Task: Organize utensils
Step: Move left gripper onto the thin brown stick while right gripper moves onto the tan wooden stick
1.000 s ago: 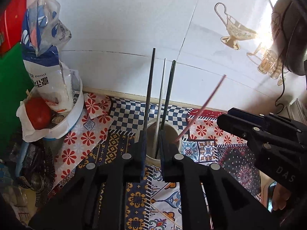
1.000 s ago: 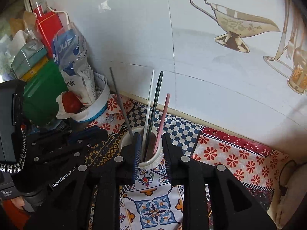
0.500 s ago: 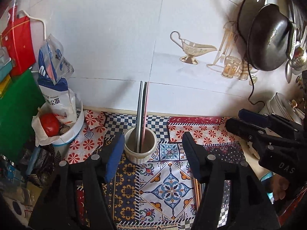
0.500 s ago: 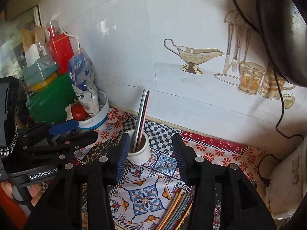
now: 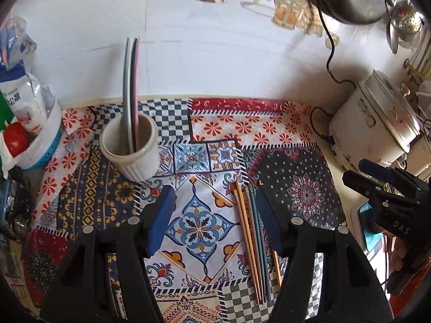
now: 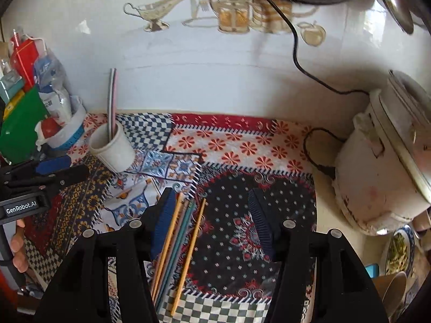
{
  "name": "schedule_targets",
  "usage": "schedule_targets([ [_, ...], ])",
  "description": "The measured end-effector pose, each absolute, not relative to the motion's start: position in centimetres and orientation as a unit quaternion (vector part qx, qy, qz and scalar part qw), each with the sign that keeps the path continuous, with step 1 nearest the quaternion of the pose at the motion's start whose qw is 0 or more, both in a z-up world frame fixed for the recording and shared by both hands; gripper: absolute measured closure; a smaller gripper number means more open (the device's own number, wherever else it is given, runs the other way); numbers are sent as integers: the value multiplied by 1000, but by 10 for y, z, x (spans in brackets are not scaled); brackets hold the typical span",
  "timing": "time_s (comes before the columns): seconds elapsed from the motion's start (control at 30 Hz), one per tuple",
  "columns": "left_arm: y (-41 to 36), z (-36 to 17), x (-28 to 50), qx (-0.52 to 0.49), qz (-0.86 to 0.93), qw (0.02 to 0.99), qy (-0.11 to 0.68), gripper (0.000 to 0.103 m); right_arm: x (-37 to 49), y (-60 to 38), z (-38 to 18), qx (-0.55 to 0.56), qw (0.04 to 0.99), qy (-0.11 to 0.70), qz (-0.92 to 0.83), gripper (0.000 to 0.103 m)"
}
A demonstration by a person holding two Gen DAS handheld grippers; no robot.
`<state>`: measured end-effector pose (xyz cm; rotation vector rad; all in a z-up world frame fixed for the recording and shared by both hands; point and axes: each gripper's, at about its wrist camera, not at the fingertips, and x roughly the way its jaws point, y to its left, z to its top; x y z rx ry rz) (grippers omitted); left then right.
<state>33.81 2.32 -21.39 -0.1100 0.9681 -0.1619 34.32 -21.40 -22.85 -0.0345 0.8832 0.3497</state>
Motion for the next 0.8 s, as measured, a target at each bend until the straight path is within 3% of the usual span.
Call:
schedule_targets([
  [0.4,-38,-314,350,-7,-110,817,565,44,336,-242,-328,33,822,549,146,51],
  [0.67,-41,-354,354,-1,-116,787,606,80,333,-213,-354,29,803,565,190,51],
  [0.8,-37,-360,355,-34,-134,779,612,85,329,-196,-358,7,799,562,214,51],
])
